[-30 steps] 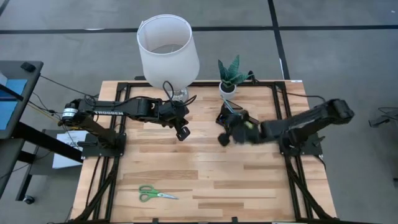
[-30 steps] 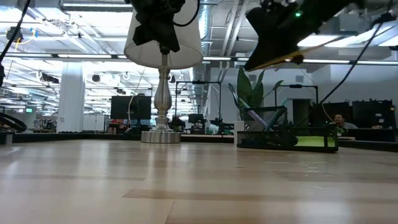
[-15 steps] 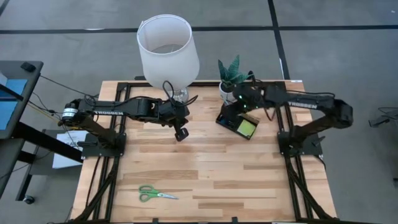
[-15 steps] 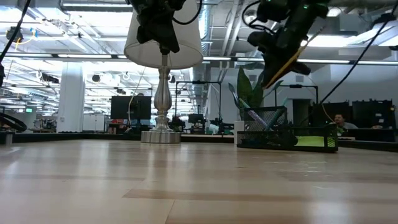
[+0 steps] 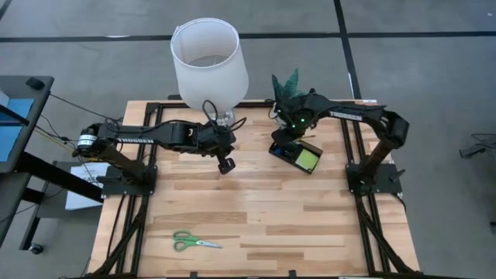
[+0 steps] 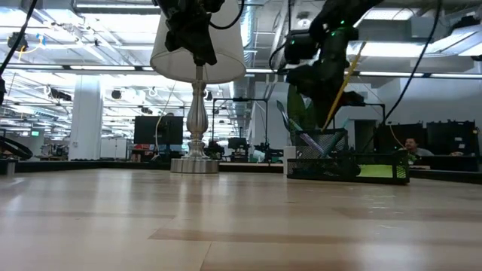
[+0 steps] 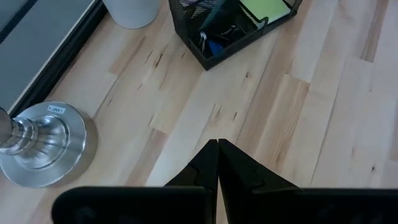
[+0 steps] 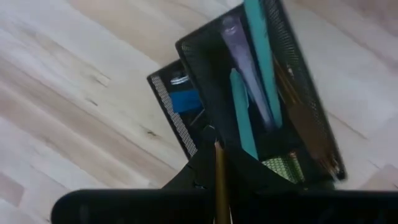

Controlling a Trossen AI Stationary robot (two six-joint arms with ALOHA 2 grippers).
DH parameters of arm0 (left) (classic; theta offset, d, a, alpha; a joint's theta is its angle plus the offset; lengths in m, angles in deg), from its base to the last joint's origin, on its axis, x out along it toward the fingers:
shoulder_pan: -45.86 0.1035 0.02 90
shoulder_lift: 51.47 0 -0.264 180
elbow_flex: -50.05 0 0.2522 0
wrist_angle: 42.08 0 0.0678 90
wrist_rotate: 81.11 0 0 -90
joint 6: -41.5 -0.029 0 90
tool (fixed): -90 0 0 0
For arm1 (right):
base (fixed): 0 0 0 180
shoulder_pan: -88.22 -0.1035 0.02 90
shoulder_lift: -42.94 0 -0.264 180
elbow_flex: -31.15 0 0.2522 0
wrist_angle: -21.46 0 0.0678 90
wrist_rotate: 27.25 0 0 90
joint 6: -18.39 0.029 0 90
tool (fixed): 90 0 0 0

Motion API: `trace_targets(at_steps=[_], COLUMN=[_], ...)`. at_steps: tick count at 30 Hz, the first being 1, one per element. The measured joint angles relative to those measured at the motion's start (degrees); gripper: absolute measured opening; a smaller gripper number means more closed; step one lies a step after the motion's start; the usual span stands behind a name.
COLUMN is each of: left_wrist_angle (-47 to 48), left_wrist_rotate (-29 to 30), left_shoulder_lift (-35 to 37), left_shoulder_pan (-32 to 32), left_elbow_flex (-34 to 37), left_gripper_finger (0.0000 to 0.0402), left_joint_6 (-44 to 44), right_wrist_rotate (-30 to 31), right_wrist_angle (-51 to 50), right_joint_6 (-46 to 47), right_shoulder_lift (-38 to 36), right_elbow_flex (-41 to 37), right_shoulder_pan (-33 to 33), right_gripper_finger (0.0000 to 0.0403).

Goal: Pick and place office supplies into organizer
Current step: Put the yellow pencil into the black organizer

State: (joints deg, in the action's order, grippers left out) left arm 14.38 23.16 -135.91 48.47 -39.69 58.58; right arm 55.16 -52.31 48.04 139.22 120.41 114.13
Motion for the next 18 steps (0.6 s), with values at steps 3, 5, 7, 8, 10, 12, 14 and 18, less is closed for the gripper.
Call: trace_targets(at_steps=[3,5,7,8,10,12,14,18], left_wrist_angle=[0.28,0.41,0.42,0.37,0.37,0.37,0.37,0.37], left_wrist_rotate=[-0.07,-0.14,-0.18,-0.26,-0.30,-0.33,-0.33,-0.38], left_shoulder_lift=[0.00,0.00,0.00,0.00,0.00,0.00,0.00,0.00], left_shoulder_pan=[0.00,0.00,0.00,0.00,0.00,0.00,0.00,0.00], left_elbow_flex=[0.00,0.00,0.00,0.00,0.00,0.00,0.00,0.00], left_gripper_finger=[0.0000,0.0000,0.0000,0.0000,0.0000,0.0000,0.0000,0.0000], left_joint_6=[-1.79,-2.46,-2.55,-2.55,-2.55,-2.55,-2.55,-2.55], right_wrist_rotate=[-0.03,-0.09,0.79,1.36,2.05,2.68,3.84,1.27], right_wrist_angle=[0.11,0.06,0.09,0.24,0.49,0.60,0.72,0.82], right_joint_6=[-0.48,-1.75,-2.57,-2.88,-3.16,-3.19,-3.63,-6.12], right_shoulder_lift=[2.07,2.95,3.79,3.90,3.94,4.06,4.10,4.06], right_elbow_flex=[0.48,0.66,1.36,1.69,2.22,2.82,2.98,2.98], right_shoulder_pan=[0.00,0.00,-0.02,-0.04,-0.05,0.04,0.30,0.79], right_gripper_finger=[0.0008,0.0009,0.0009,0.0010,0.0011,0.0012,0.0011,0.0010])
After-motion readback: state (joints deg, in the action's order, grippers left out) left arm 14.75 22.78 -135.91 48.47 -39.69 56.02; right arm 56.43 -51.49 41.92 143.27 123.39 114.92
